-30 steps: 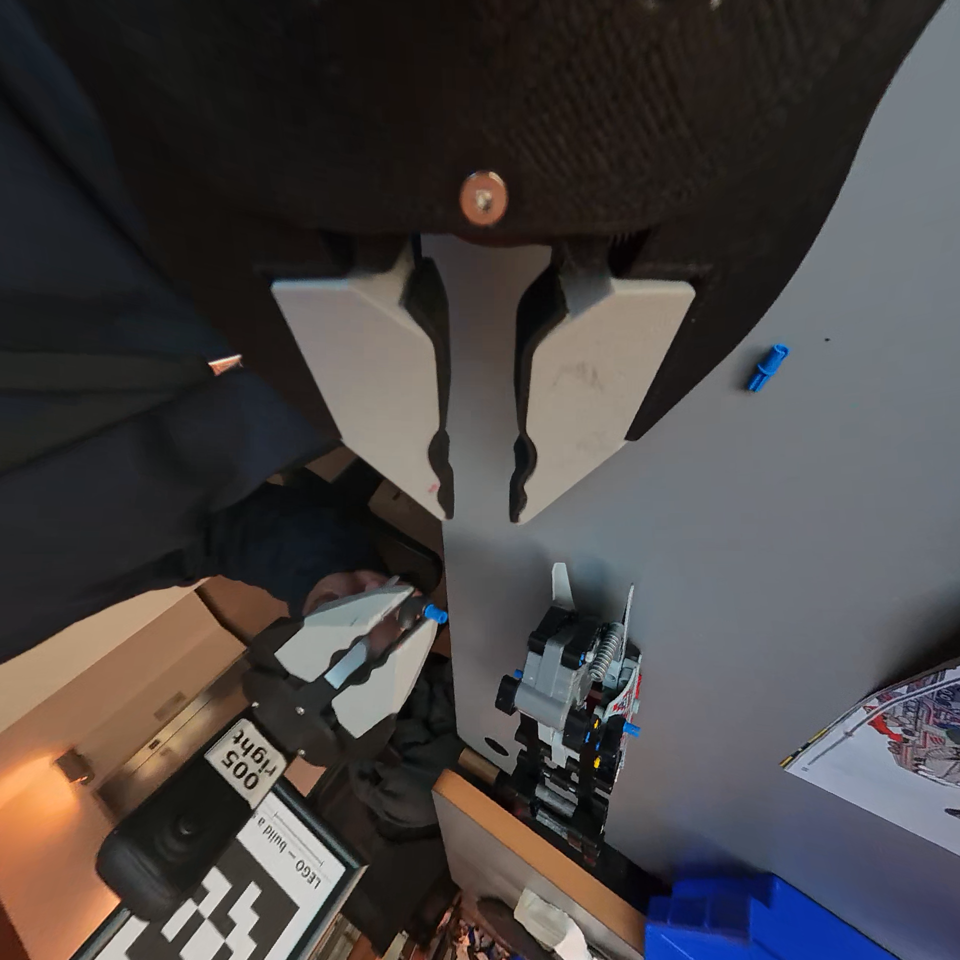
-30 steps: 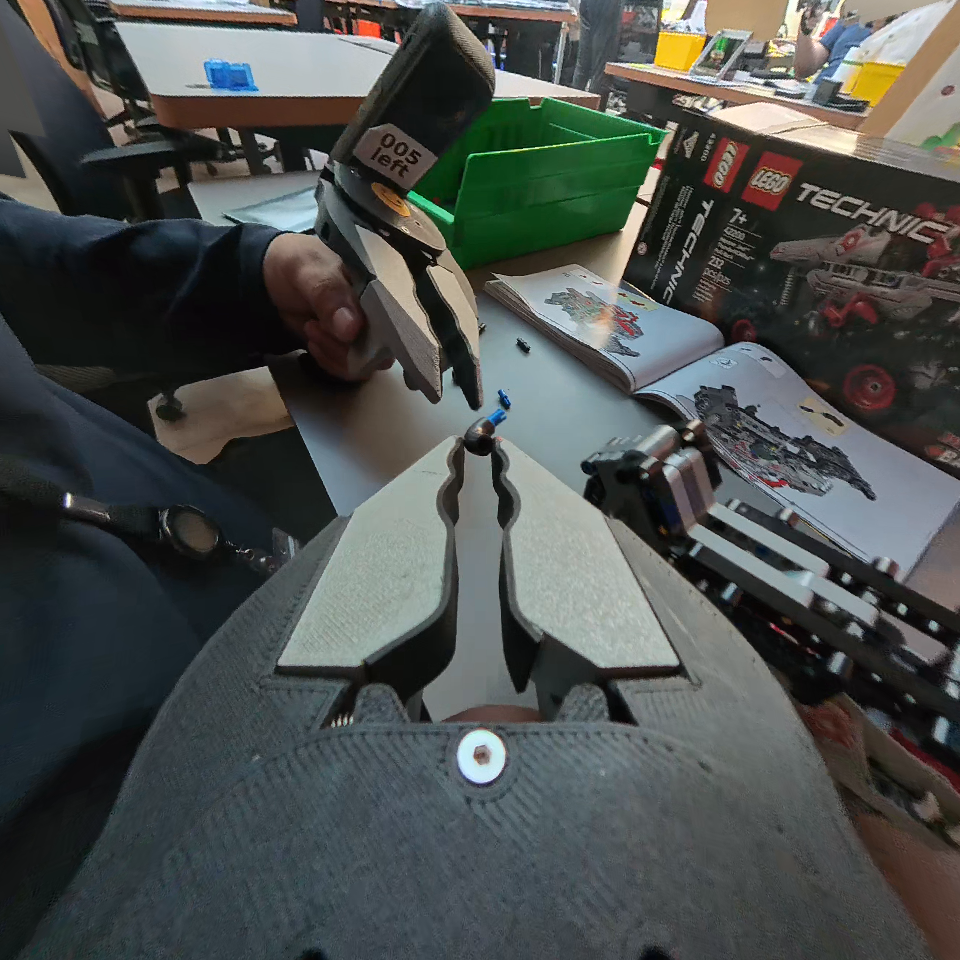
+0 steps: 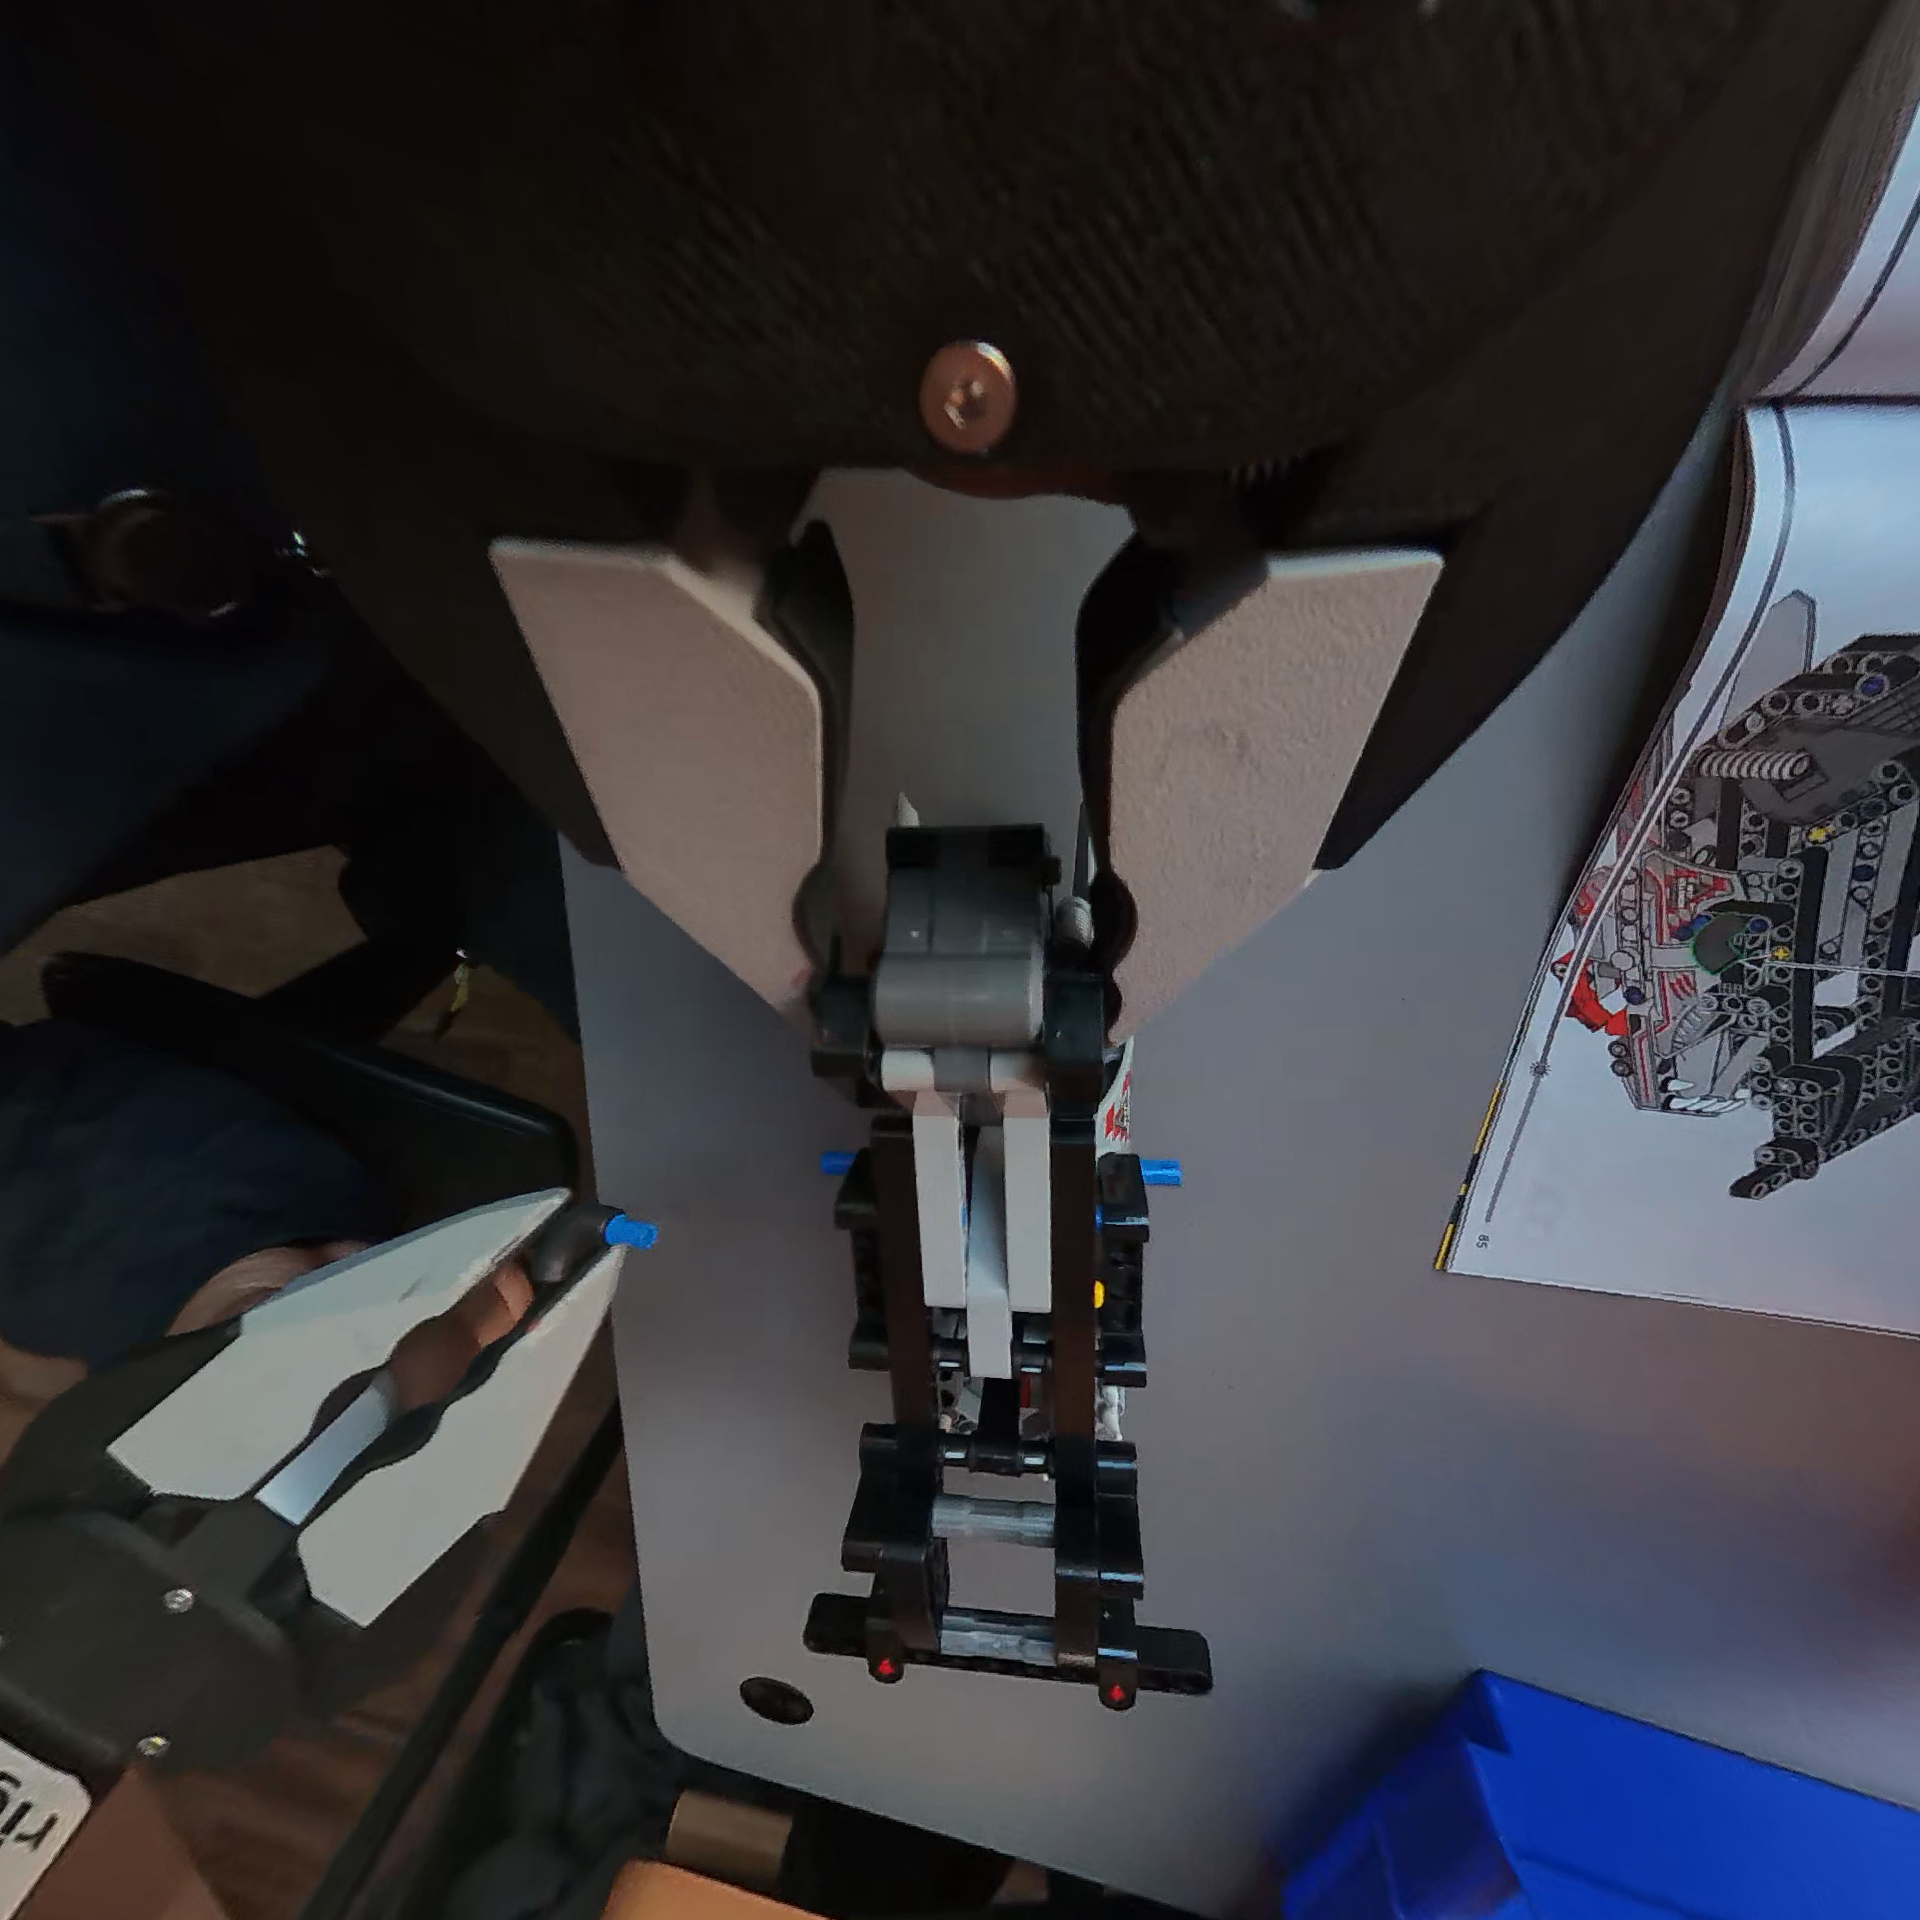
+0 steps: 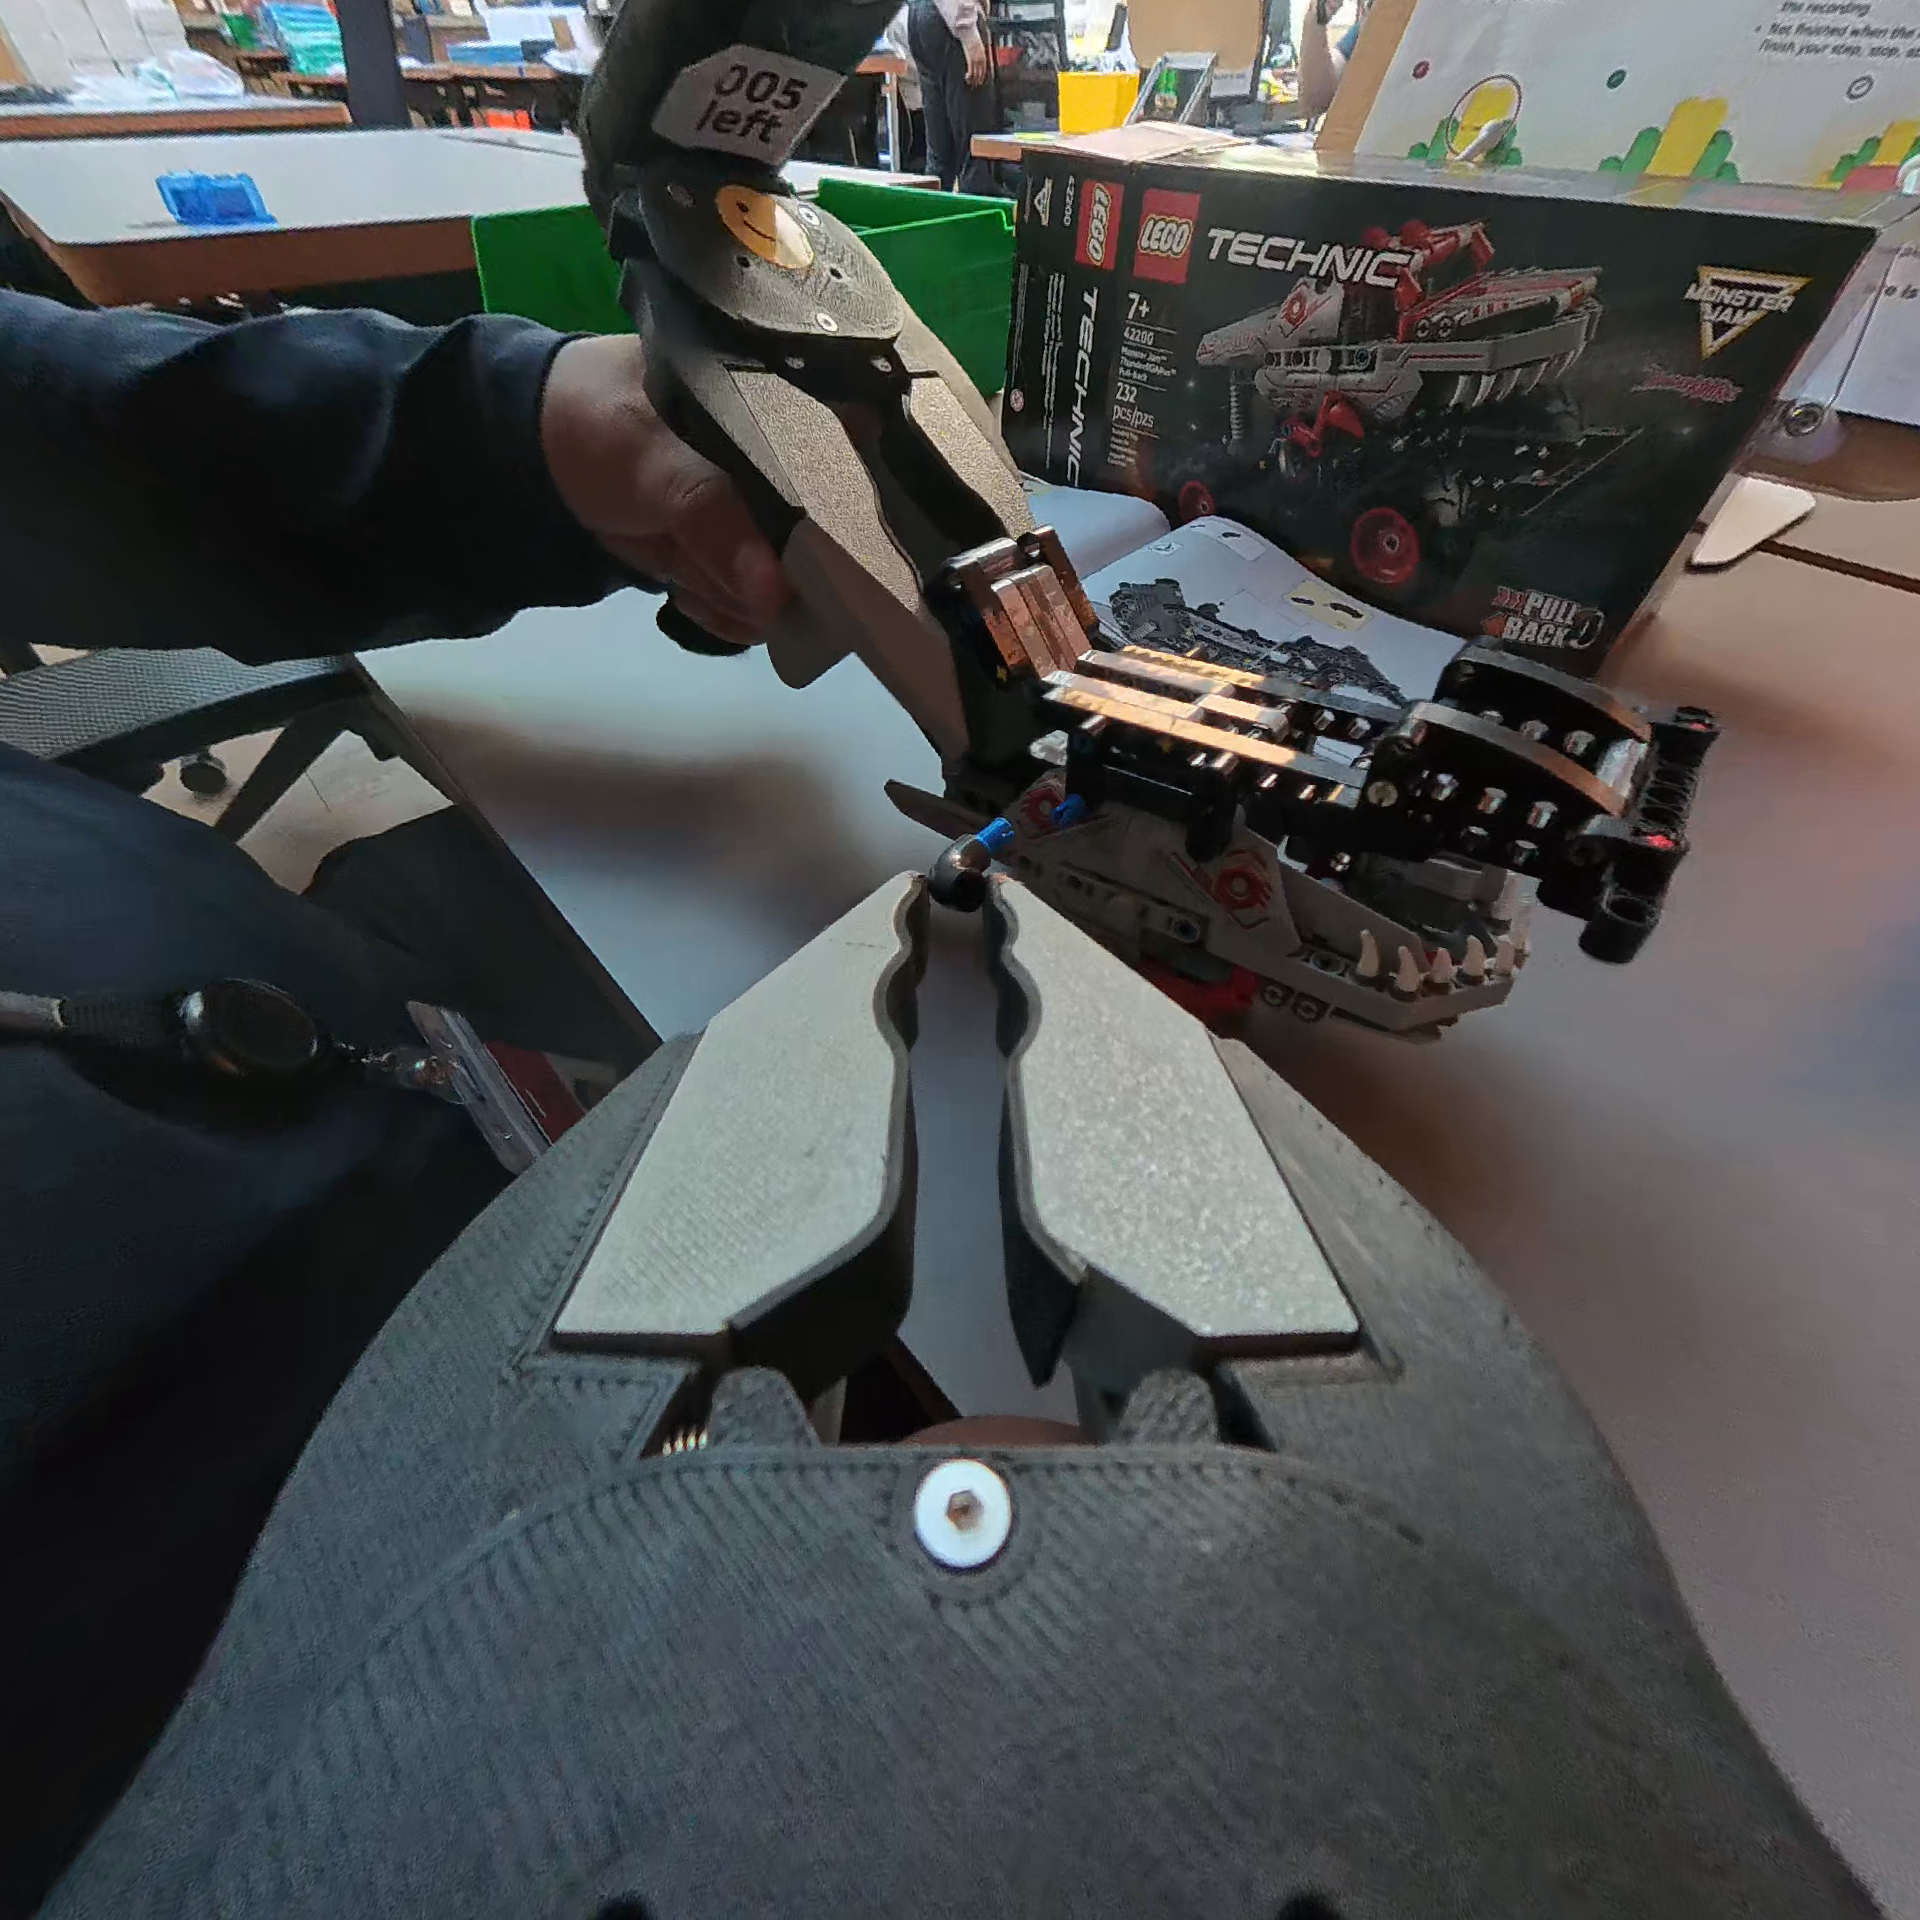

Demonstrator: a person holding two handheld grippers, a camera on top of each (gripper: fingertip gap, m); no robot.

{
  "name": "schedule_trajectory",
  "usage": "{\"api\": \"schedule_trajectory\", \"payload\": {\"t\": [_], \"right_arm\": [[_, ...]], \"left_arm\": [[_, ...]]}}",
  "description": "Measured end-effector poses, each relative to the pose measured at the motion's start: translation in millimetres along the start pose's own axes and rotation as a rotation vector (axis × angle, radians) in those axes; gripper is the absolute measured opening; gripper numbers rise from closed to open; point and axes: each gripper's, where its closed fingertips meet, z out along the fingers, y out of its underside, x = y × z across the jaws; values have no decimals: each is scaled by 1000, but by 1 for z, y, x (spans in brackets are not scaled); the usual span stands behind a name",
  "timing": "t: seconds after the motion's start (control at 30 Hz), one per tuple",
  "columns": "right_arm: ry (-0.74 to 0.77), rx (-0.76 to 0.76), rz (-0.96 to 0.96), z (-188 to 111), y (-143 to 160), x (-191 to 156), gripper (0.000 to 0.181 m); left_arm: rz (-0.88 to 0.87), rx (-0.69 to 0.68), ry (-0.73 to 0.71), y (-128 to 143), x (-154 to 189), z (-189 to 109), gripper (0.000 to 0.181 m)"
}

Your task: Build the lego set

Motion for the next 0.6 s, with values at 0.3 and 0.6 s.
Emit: {"api": "schedule_trajectory", "payload": {"t": [0.3,0.6], "right_arm": [[-36,41,-28,7,-2,-8,7],[-66,7,-65,28,-4,-10,7]], "left_arm": [[43,118,-29,10,4,-24,36],[3,139,63,19,0,-39,35]]}}
